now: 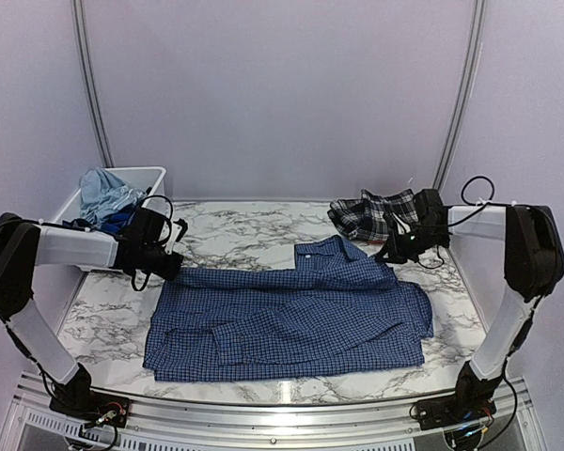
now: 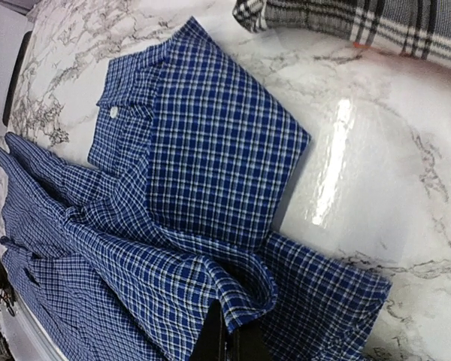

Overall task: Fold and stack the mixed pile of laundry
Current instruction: Fold the 1/3-folded shirt at the center of the board, then adjust the rectangle-folded shirt at the center of the board.

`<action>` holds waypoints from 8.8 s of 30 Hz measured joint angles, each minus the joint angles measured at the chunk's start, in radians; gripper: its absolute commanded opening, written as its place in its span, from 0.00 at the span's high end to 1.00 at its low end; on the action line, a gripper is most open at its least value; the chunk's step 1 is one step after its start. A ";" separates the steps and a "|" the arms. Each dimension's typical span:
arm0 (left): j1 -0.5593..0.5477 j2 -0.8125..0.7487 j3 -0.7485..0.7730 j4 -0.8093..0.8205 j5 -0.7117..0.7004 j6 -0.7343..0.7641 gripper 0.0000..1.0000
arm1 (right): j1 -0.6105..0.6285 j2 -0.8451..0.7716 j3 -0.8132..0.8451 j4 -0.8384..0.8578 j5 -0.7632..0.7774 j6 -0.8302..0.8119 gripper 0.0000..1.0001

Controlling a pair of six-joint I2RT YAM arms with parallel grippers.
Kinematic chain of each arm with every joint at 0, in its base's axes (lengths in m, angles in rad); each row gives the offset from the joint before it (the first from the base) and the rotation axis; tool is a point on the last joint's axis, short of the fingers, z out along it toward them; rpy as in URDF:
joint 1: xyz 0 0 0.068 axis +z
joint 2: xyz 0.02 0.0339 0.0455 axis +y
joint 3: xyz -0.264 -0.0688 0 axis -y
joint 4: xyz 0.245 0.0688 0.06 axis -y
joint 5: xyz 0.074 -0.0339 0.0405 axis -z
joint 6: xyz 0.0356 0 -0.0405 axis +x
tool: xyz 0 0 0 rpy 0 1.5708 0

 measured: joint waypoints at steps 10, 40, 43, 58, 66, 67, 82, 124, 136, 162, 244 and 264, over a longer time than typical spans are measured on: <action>0.000 0.070 0.163 -0.003 -0.066 0.005 0.96 | -0.016 0.195 0.409 -0.009 0.015 -0.001 1.00; -0.066 -0.063 -0.072 0.006 0.007 0.205 0.91 | -0.005 -0.114 -0.019 0.011 -0.006 -0.066 1.00; -0.067 -0.087 -0.081 0.005 -0.009 0.216 0.84 | 0.011 -0.153 -0.023 -0.001 -0.002 -0.067 1.00; -0.067 -0.315 -0.163 0.047 -0.020 0.130 0.01 | 0.114 -0.200 -0.229 -0.181 0.035 -0.044 0.47; -0.065 -0.299 -0.111 0.097 -0.039 -0.014 0.01 | -0.060 -0.313 -0.193 -0.138 -0.038 0.069 0.65; -0.065 -0.298 -0.111 0.107 -0.046 -0.035 0.01 | -0.073 -0.312 -0.184 -0.121 -0.033 0.086 0.69; -0.061 -0.141 -0.053 0.117 -0.050 -0.166 0.01 | -0.078 -0.165 -0.192 0.011 0.014 0.200 0.75; -0.061 -0.061 -0.054 0.110 -0.090 -0.134 0.01 | -0.003 -0.019 -0.158 0.089 0.098 0.267 1.00; -0.061 0.082 0.033 -0.025 -0.109 -0.077 0.12 | -0.036 0.018 -0.116 0.036 0.162 0.169 1.00; -0.069 -0.107 0.090 -0.147 0.075 0.099 0.15 | -0.062 -0.130 -0.050 -0.055 0.021 0.075 0.58; -0.336 -0.104 0.023 -0.398 0.240 0.218 0.47 | 0.076 -0.255 -0.379 -0.229 0.079 0.029 0.76; -0.337 -0.090 0.023 -0.549 0.182 0.170 0.66 | 0.101 -0.259 -0.379 -0.228 0.079 0.026 1.00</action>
